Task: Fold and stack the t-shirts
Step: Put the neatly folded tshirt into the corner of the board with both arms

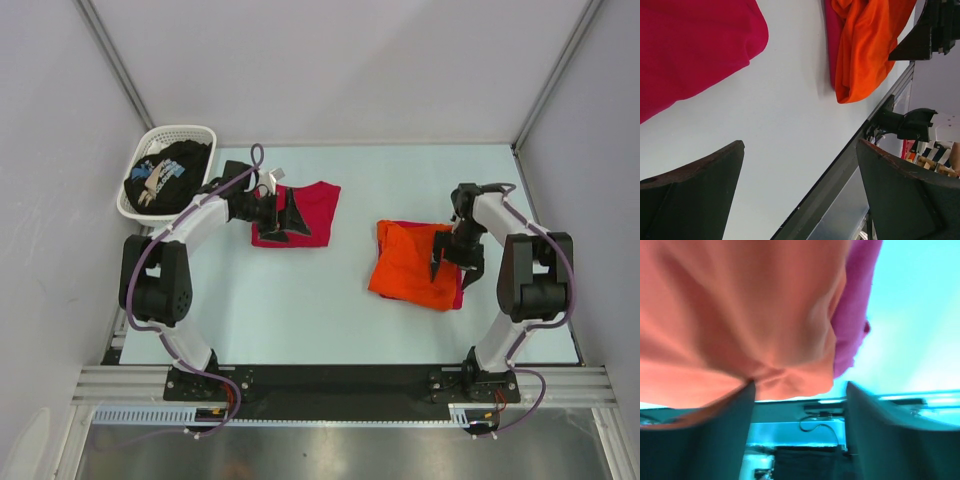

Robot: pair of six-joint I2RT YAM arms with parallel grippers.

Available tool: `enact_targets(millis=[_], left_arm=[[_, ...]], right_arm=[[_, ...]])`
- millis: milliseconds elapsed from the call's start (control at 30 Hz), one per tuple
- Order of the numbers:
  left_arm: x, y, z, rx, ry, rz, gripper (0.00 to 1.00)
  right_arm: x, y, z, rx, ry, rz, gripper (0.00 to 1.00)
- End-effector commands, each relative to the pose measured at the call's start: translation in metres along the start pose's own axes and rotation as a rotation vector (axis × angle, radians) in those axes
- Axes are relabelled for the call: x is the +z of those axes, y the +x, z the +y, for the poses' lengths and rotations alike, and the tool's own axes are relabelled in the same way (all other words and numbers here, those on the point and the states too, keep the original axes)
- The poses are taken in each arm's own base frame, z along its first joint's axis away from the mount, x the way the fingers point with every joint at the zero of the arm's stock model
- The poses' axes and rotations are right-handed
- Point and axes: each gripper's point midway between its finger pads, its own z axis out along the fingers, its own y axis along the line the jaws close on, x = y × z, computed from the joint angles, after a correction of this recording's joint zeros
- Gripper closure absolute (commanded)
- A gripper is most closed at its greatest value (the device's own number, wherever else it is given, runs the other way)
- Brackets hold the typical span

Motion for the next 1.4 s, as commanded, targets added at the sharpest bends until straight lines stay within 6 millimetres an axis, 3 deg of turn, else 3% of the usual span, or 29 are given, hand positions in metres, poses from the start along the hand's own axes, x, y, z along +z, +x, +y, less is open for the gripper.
enact_targets(millis=[0, 100, 200, 267, 333, 600, 633, 700, 733, 967, 1167, 1367], left_arm=[[-0.013, -0.016, -0.023, 0.082, 0.058, -0.047, 0.0], [-0.019, -0.024, -0.04, 0.112, 0.091, -0.074, 0.0], [-0.008, -0.026, -0.06, 0.156, 0.106, -0.066, 0.0], [0.002, -0.027, -0.068, 0.164, 0.108, -0.053, 0.0], [0.023, -0.018, -0.074, 0.154, 0.123, -0.002, 0.0], [0.096, -0.001, -0.119, 0.201, 0.178, 0.132, 0.0], [0.11, 0.003, -0.113, 0.188, 0.171, 0.158, 0.0], [0.123, 0.004, -0.124, 0.205, 0.179, 0.172, 0.0], [0.135, 0.008, -0.116, 0.19, 0.168, 0.193, 0.0], [0.162, 0.001, -0.112, 0.186, 0.155, 0.208, 0.0], [0.166, -0.008, -0.115, 0.189, 0.154, 0.201, 0.0], [0.171, -0.008, -0.117, 0.183, 0.156, 0.205, 0.02]], right_arm=[[-0.064, -0.022, 0.003, -0.075, 0.093, -0.186, 0.15], [-0.114, -0.036, 0.012, -0.082, 0.082, -0.321, 0.12], [-0.123, -0.037, 0.02, -0.086, 0.051, -0.34, 0.12], [-0.112, -0.034, 0.02, -0.088, 0.07, -0.315, 0.12], [-0.091, -0.029, 0.018, -0.095, 0.08, -0.28, 0.13], [-0.051, -0.027, 0.02, -0.089, 0.057, -0.242, 0.17], [-0.043, -0.024, 0.02, -0.091, 0.057, -0.223, 0.18], [-0.037, -0.027, 0.022, -0.092, 0.053, -0.234, 0.19], [-0.035, -0.029, 0.02, -0.089, 0.063, -0.235, 0.19], [-0.014, -0.047, 0.012, -0.09, 0.113, -0.252, 0.2], [-0.014, -0.065, 0.005, -0.088, 0.176, -0.308, 0.21], [0.001, -0.082, 0.005, -0.101, 0.198, -0.332, 0.25]])
